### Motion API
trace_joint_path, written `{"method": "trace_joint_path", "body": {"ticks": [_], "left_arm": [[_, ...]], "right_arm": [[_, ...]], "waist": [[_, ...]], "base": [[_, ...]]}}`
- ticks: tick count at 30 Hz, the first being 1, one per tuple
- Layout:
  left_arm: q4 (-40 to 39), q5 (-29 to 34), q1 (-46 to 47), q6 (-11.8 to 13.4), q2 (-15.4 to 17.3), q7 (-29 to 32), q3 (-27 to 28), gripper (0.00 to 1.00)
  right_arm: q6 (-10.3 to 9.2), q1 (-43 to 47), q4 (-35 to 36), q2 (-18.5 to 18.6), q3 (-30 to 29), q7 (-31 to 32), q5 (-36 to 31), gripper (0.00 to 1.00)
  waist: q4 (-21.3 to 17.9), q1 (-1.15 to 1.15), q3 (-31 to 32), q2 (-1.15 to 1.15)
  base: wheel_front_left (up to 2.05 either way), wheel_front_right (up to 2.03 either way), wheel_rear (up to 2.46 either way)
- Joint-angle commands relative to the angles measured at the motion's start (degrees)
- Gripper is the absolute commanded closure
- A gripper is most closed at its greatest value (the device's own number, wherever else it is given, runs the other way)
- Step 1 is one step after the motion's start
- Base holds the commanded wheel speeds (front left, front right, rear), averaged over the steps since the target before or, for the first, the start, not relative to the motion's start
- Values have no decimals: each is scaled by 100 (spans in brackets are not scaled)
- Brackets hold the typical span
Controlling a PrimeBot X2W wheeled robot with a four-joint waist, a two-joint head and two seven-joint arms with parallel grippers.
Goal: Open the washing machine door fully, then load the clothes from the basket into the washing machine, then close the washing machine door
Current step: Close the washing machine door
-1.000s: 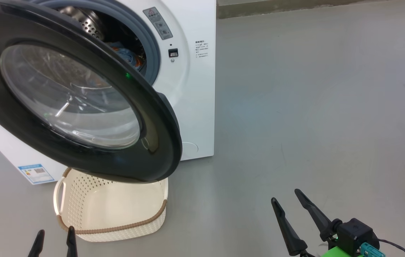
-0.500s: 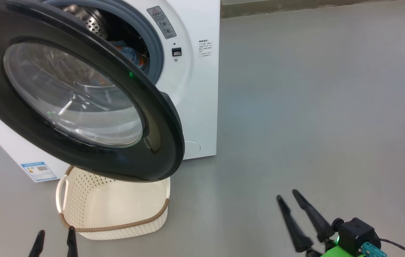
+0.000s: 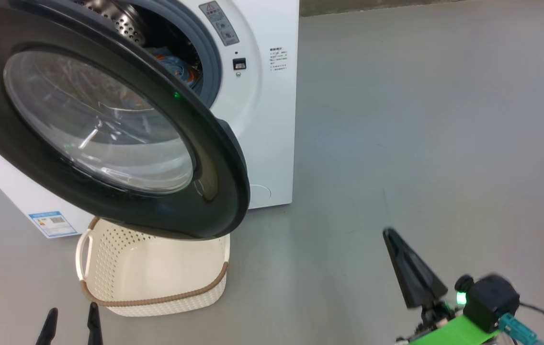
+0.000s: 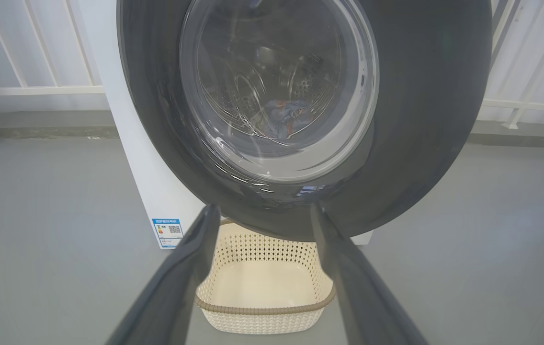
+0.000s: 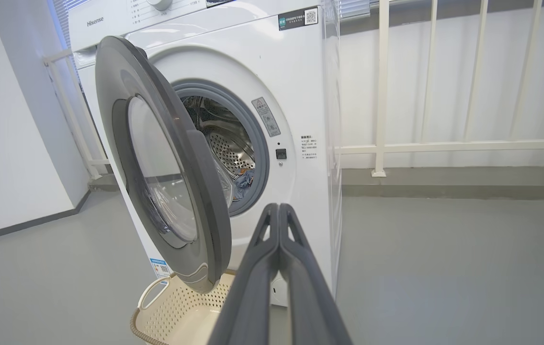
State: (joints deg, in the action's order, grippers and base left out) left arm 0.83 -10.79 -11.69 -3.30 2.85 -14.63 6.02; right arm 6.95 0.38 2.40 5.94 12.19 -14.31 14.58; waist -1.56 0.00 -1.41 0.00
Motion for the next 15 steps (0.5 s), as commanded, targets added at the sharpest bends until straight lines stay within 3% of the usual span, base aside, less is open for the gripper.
{"method": "trace_joint_path", "body": {"ticks": [1, 15], "left_arm": [[-158, 56, 245, -10, 38, -37, 204, 0], [-92, -8, 326, -83, 13, -37, 42, 0]], "right_arm": [[54, -344, 344, 3, 185, -69, -81, 100], [54, -1616, 1424, 24, 1472, -45, -9, 100]], "waist": [[5, 0, 3, 0], [195, 0, 26, 0]], "base": [[0, 0, 0], [0, 0, 0]]}}
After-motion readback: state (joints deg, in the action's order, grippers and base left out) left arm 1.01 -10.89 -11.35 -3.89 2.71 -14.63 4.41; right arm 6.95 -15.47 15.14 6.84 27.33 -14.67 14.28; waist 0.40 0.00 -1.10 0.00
